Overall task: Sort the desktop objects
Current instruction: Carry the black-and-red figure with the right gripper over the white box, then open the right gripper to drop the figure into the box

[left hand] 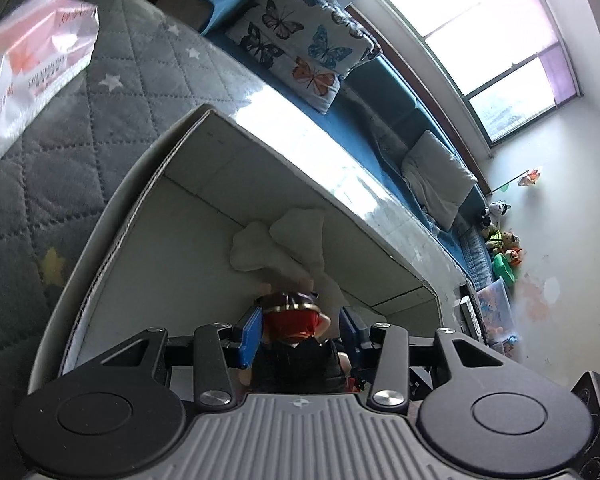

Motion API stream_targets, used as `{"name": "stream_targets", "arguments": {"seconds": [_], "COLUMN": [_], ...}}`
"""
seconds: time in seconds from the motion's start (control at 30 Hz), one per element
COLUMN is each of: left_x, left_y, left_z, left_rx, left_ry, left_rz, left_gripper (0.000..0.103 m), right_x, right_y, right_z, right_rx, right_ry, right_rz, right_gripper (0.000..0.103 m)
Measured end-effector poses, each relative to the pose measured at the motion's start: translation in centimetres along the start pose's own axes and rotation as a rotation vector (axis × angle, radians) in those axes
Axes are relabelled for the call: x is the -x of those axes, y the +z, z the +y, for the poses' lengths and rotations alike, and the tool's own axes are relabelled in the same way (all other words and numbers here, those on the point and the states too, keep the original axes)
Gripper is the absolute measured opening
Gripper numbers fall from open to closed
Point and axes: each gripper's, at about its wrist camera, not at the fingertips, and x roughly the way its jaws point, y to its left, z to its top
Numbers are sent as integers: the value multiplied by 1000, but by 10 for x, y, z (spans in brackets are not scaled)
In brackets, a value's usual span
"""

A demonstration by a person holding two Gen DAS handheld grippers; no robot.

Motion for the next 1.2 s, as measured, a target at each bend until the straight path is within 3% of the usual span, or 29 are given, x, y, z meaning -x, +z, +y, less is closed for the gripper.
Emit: {"name": "stream_targets", "arguments": {"seconds": [0.3, 0.6, 0.93, 1.0, 1.2], "left_x": [19, 50, 72, 76, 77], "left_y": [-6, -33, -88, -99, -136], "left_z": [-12, -38, -73, -78, -90], "left_rx": [-44, -112, -216, -233, -274], "left_ry": [12, -7, -5, -2, 5], "left_rz": [-36, -68, -63, -62, -36], "left_gripper": [45, 45, 44, 44, 44], "right_x": [12, 71, 133, 143, 169], "right_y": [3, -14, -61, -73, -112], "right_z": [1, 1, 3, 4, 6], "right_rx": [-4, -24, -79, -91, -138], "right_ry": [-11, -60, -122, -140, -186], "right_rz": [-31, -130, -195, -196, -214], "right_gripper": [65, 76, 79, 86, 87]}}
